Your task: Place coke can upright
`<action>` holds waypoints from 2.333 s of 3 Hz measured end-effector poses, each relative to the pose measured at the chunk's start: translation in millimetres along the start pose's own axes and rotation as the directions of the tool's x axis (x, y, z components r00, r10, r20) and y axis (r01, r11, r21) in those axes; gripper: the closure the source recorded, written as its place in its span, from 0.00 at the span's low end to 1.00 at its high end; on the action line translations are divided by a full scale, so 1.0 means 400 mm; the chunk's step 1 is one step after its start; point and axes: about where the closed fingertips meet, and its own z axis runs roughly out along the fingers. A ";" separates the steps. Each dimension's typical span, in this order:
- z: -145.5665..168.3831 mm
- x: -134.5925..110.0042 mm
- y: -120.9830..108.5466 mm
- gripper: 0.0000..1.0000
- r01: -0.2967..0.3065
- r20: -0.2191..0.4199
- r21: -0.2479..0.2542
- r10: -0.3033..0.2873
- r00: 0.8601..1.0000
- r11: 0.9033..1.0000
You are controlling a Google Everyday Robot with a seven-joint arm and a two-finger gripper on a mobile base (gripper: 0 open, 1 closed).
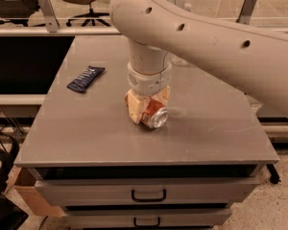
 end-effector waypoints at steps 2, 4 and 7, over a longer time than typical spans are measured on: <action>0.001 -0.005 0.002 1.00 0.001 0.009 0.000 -0.001 1.000 1.000; -0.054 -0.007 -0.031 1.00 0.016 0.067 -0.021 -0.014 0.998 1.000; -0.161 -0.002 -0.201 1.00 0.071 0.425 -0.374 0.103 0.899 0.924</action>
Offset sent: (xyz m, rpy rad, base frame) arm 0.0006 0.0009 -0.0001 0.0026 -0.0039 0.0010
